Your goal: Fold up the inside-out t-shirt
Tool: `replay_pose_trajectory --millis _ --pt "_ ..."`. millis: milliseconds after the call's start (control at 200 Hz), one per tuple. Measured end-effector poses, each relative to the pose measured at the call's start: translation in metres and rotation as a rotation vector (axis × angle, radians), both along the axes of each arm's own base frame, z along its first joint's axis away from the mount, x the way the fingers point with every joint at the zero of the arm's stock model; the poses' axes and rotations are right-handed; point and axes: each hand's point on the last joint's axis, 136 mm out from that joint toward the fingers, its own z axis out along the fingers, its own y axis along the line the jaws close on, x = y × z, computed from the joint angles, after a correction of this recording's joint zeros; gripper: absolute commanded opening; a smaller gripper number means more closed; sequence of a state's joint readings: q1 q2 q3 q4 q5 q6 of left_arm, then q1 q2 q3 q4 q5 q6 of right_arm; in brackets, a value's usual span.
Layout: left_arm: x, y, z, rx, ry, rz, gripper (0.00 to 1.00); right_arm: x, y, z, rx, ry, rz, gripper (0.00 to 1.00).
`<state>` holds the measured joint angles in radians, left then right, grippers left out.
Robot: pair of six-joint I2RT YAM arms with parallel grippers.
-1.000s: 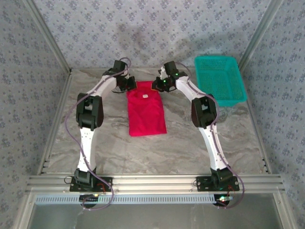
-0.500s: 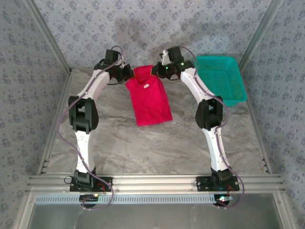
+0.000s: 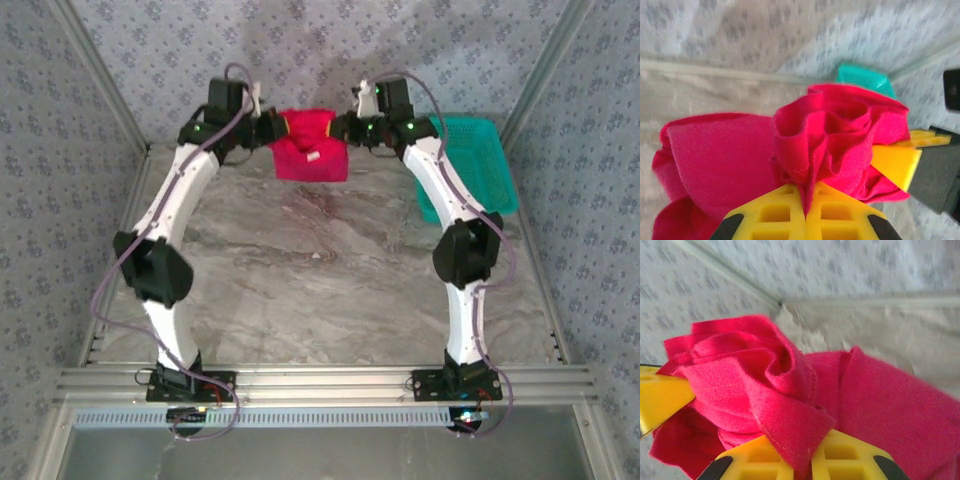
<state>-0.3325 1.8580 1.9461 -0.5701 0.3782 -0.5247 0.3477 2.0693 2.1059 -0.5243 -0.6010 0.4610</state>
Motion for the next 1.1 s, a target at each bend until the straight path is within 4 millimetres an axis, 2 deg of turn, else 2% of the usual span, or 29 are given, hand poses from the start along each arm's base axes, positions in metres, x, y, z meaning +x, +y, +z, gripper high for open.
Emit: replay_pose_trajectory --millis 100,210,290,340,415,490,550,680,780,944,1019,1099 --pt "-0.05 0.004 -0.052 0.02 0.086 0.003 0.0 -0.046 0.006 -0.041 -0.035 0.076 0.041 0.0" --pt "-0.087 0.021 -0.121 0.032 0.211 0.051 0.0 -0.1 0.011 -0.11 -0.086 0.203 0.084 0.0" --pt "-0.113 0.022 -0.166 0.059 0.307 0.061 0.0 -0.139 0.011 -0.156 -0.135 0.297 0.102 0.0" --pt "-0.127 0.018 -0.185 0.072 0.35 0.054 0.0 -0.161 0.007 -0.179 -0.17 0.344 0.103 0.0" --pt "-0.141 0.011 -0.199 0.084 0.387 0.036 0.0 -0.176 0.0 -0.193 -0.199 0.374 0.093 0.0" --pt "-0.138 0.007 -0.195 0.077 0.375 0.034 0.0 -0.169 -0.004 -0.192 -0.201 0.354 0.07 0.0" --pt "-0.127 0.004 -0.188 0.073 0.356 0.04 0.0 -0.158 -0.006 -0.186 -0.193 0.332 0.05 0.0" --pt "-0.087 -0.009 -0.175 0.072 0.299 0.038 0.0 -0.115 -0.006 -0.176 -0.184 0.279 0.008 0.0" --pt "-0.054 -0.014 -0.176 0.081 0.279 0.045 0.0 -0.083 -0.008 -0.182 -0.191 0.267 -0.017 0.0" --pt "-0.003 -0.01 -0.203 0.084 0.299 0.067 0.0 -0.043 -0.016 -0.216 -0.213 0.296 -0.045 0.0" --pt "0.016 -0.01 -0.228 0.083 0.331 0.073 0.0 -0.028 -0.02 -0.235 -0.219 0.323 -0.052 0.0" --pt "0.026 -0.01 -0.255 0.089 0.373 0.075 0.0 -0.018 -0.021 -0.254 -0.225 0.356 -0.049 0.0"
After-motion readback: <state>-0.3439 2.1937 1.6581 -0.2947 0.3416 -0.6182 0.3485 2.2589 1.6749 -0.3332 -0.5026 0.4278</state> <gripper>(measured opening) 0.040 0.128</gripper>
